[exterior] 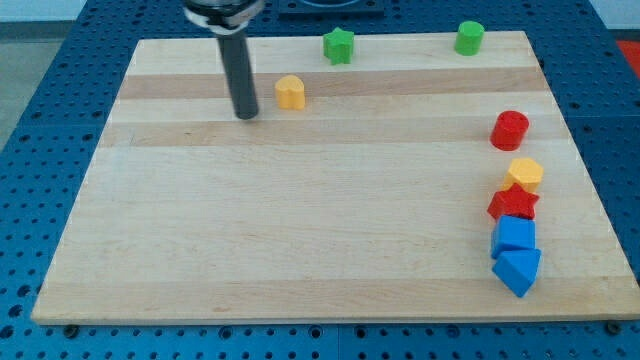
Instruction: Place the yellow heart in between the red circle and the hexagon
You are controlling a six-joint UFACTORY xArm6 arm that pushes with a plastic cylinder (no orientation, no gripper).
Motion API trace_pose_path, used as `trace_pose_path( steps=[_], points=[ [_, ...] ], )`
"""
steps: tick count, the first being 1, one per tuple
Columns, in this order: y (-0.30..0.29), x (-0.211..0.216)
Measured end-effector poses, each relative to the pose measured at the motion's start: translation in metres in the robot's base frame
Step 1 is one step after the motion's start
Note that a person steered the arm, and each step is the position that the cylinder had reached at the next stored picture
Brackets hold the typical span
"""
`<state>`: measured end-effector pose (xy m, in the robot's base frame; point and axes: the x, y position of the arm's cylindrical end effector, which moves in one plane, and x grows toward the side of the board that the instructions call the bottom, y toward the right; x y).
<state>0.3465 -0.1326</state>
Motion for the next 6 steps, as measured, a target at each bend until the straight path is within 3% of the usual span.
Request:
trace_pose_path(
  steps=[1, 4, 5, 6],
  points=[
    [0.008, -0.042],
    [0.219, -0.013],
    [0.221, -0.026],
    [0.188, -0.054]
  ],
)
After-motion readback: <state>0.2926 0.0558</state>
